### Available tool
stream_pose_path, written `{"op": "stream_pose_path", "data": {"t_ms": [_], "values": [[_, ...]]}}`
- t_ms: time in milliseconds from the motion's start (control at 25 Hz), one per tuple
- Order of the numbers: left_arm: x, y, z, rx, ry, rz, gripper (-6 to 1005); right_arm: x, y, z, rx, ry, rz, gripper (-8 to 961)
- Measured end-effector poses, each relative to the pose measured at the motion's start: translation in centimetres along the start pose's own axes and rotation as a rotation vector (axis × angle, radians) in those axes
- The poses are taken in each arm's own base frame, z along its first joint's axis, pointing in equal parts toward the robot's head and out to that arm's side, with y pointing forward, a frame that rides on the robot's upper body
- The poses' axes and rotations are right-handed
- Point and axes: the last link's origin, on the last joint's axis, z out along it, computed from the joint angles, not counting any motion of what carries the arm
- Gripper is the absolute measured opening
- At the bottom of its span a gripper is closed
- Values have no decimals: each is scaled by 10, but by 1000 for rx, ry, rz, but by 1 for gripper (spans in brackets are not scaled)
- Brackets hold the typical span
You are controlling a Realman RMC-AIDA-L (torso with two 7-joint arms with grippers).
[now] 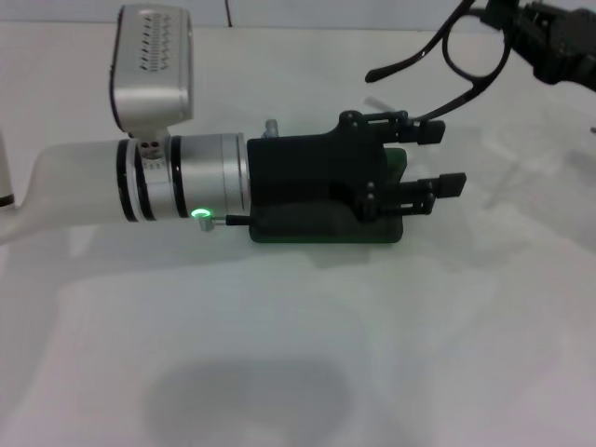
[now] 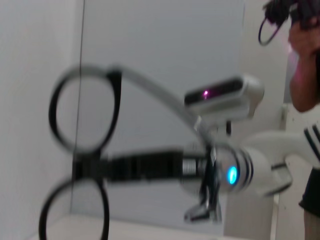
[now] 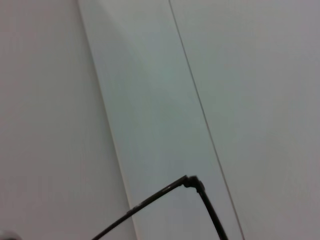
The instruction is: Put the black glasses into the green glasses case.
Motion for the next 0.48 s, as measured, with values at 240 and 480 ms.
{"op": "stream_pose_path", "data": {"t_ms": [240, 480], "values": [[7, -2, -2, 17, 53, 19, 654, 17, -2, -4, 34, 40, 74, 92], [11, -3, 0, 13, 67, 33, 652, 31, -2, -7, 54, 72, 177, 92]]}}
